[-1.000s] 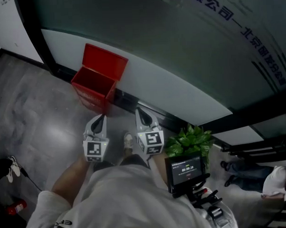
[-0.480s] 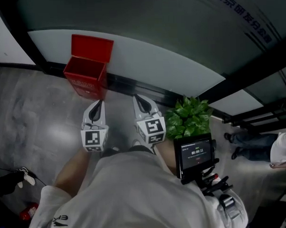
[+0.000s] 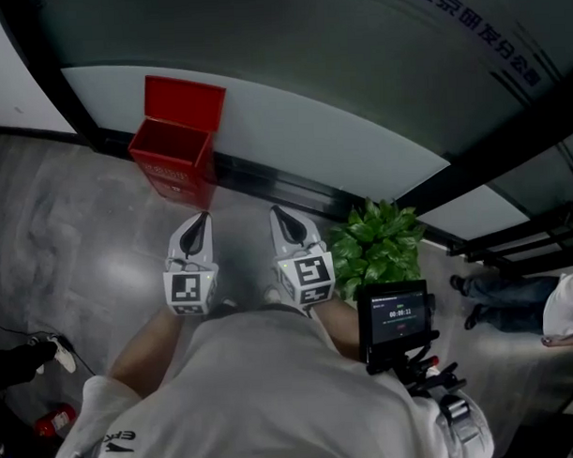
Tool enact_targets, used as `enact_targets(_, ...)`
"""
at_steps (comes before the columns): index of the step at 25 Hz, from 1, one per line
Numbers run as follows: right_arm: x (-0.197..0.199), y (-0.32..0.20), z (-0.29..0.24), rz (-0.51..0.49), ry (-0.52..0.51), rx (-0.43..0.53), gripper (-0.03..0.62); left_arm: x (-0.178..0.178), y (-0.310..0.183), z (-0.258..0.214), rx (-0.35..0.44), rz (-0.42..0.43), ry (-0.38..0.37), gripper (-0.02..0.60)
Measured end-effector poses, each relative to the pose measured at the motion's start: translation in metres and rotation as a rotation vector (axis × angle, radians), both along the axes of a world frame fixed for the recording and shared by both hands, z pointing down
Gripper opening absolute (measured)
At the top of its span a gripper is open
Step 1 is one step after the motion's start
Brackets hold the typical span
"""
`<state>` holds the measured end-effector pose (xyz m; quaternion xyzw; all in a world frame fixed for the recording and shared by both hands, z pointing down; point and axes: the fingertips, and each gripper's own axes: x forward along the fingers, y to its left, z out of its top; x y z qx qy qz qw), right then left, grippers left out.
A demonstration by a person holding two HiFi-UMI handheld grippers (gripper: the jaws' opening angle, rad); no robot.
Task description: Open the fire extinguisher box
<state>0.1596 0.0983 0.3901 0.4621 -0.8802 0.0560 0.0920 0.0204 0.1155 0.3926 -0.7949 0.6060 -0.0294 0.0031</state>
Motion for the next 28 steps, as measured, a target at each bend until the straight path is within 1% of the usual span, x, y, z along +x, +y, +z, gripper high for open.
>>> enact_targets(4,0.002,0.006,0.003,-0.004,-0.007,-0.022,0.012,0.008,0.004,-0.002,-0.039,-0.002,0.027,0.002)
enact_targets(12,0.001,0.013,0.014,-0.014,-0.032,-0.056,0.012,0.011,0.003,0.004,-0.014,-0.003,0.0,0.002)
enact_targets(18,0.004,0.006,0.023,-0.01,-0.021,-0.059,0.012,0.012,0.0,0.005,-0.049,-0.006,0.019,0.002)
enact_targets(23,0.003,0.001,0.022,-0.009,-0.024,-0.063,0.012,0.01,-0.008,0.009,-0.024,-0.01,0.0,0.002)
enact_targets(26,0.002,-0.002,0.02,-0.008,-0.029,-0.065,0.012,0.011,-0.01,0.008,-0.047,-0.009,0.015,0.002)
enact_targets(28,0.003,-0.004,0.02,-0.008,-0.032,-0.065,0.012,0.011,-0.013,0.008,-0.039,-0.011,0.012,0.002)
